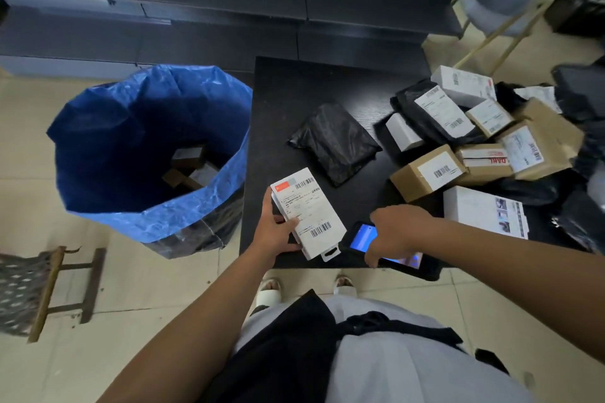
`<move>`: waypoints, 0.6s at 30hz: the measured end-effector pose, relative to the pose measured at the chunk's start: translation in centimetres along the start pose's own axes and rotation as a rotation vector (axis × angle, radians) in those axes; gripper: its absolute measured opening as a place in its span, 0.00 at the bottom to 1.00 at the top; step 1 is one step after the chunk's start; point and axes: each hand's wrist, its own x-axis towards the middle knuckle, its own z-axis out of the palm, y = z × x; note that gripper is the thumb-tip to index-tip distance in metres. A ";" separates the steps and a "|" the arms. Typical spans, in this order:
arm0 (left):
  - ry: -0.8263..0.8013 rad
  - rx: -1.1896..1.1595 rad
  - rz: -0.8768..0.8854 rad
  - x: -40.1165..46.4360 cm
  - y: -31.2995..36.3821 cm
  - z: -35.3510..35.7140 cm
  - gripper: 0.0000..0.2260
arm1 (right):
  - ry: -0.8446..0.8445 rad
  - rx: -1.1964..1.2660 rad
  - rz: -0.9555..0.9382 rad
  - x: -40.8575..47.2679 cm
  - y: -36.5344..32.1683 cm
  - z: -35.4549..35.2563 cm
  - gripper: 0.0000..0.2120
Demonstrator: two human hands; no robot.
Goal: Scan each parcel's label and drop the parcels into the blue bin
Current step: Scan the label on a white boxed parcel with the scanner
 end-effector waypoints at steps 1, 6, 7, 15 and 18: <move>0.000 -0.002 -0.001 -0.1 0.2 0.0 0.42 | 0.003 -0.008 0.003 0.0 -0.4 0.0 0.22; -0.009 0.018 -0.009 -0.2 0.4 0.0 0.42 | 0.025 -0.016 0.022 -0.3 -1.4 0.1 0.21; -0.006 0.022 -0.011 -0.3 0.4 0.0 0.42 | 0.031 -0.023 0.026 -0.4 -1.5 0.1 0.21; -0.001 0.033 -0.015 -0.4 0.5 0.0 0.42 | 0.013 -0.027 0.052 -0.9 -1.4 0.4 0.22; 0.018 0.059 -0.021 -0.4 0.6 0.2 0.42 | 0.017 -0.051 0.055 -1.3 -1.3 0.4 0.22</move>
